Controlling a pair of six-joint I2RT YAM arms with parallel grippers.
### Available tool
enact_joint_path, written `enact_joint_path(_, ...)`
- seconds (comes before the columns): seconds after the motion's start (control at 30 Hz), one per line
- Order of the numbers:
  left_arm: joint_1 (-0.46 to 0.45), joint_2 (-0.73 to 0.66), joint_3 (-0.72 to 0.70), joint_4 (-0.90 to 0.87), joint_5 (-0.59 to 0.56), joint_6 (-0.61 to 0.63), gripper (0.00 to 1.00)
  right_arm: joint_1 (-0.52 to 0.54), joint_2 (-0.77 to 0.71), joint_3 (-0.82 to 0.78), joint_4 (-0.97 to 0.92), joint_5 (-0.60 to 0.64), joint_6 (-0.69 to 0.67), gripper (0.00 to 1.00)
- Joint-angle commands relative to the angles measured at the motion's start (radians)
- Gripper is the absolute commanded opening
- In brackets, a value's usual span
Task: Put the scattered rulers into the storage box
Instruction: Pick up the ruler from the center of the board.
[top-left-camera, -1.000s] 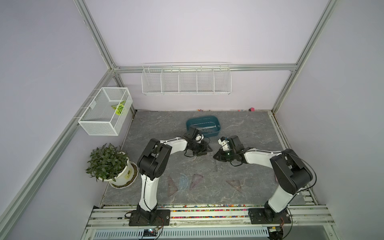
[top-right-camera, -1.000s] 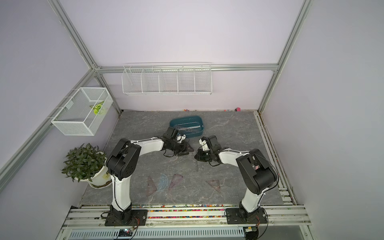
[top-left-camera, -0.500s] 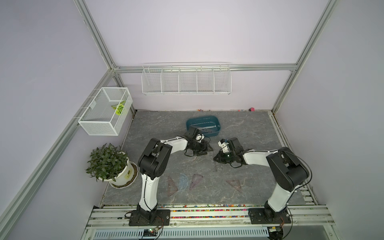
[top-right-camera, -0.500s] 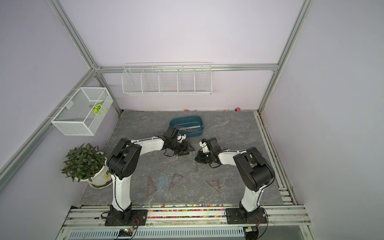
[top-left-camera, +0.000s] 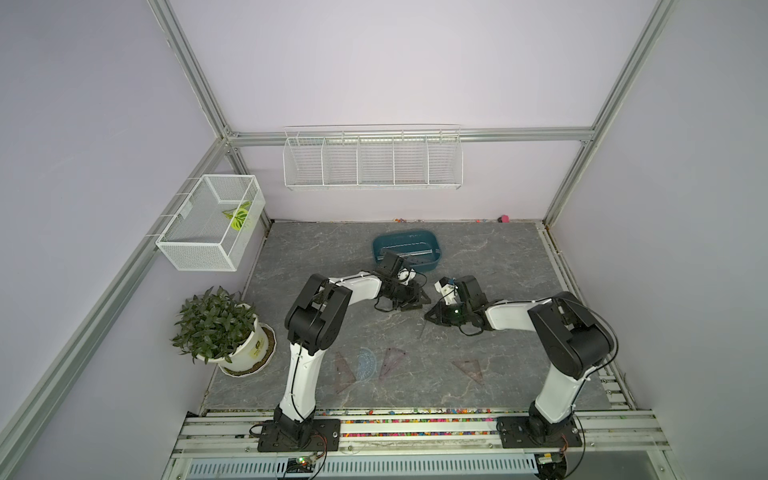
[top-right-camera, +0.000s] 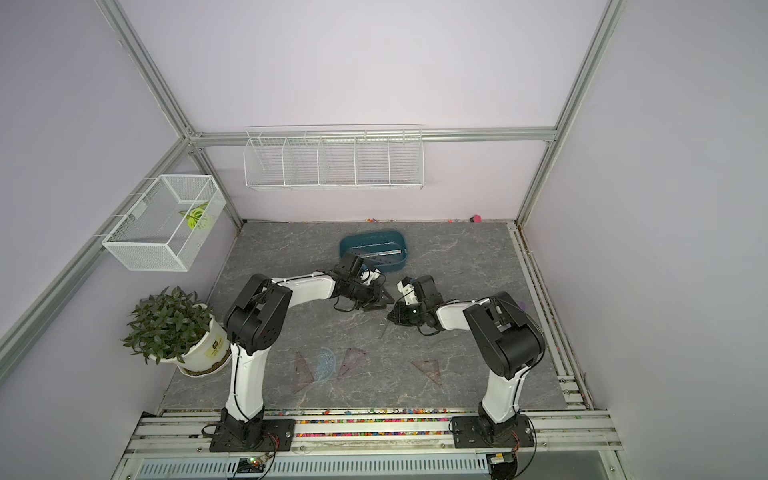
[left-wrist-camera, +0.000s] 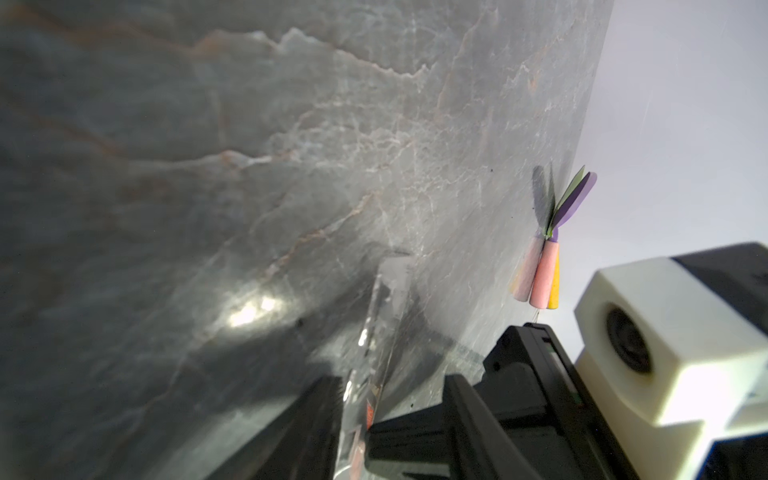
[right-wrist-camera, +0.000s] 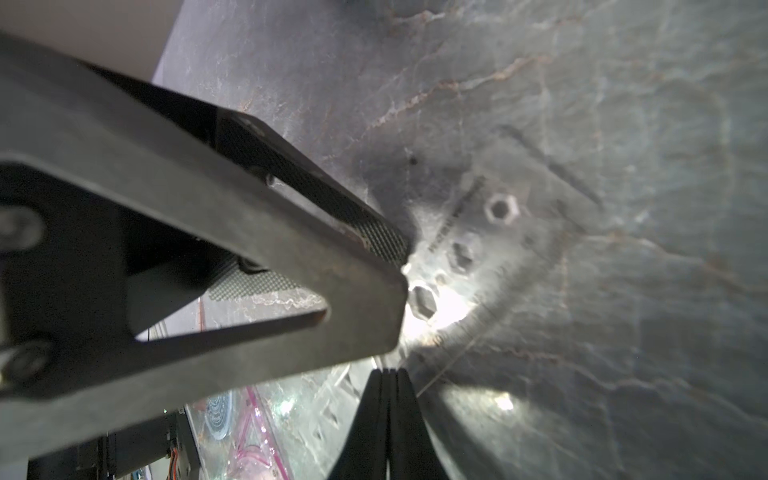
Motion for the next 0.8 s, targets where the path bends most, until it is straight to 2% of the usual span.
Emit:
enact_joint_path(0.0, -0.018, 0.065, -0.052, -0.111, -0.067, 0.010, 0.36, -0.004, 0.069, -0.030, -0.090, 0.064, -0.016, 0.09)
enact_joint_path(0.17, -0.020, 0.053, -0.072, -0.100, -0.059, 0.014, 0.17, -0.006, 0.082, -0.034, -0.078, 0.065, -0.014, 0.08)
enact_joint_path(0.27, -0.019, 0.044, -0.079, -0.101, -0.065, 0.015, 0.12, -0.010, 0.070, -0.037, -0.077, 0.065, -0.013, 0.08)
enact_joint_path(0.4, -0.012, 0.028, -0.086, -0.106, -0.076, 0.018, 0.13, -0.011, 0.036, -0.022, -0.104, 0.075, -0.022, 0.09)
enact_joint_path(0.53, 0.004, 0.003, -0.109, -0.108, -0.090, 0.024, 0.20, -0.020, 0.021, -0.015, -0.132, 0.089, -0.039, 0.10)
enact_joint_path(0.77, 0.011, -0.022, -0.134, -0.106, -0.103, 0.030, 0.25, -0.032, -0.004, -0.003, -0.150, 0.090, -0.049, 0.12)
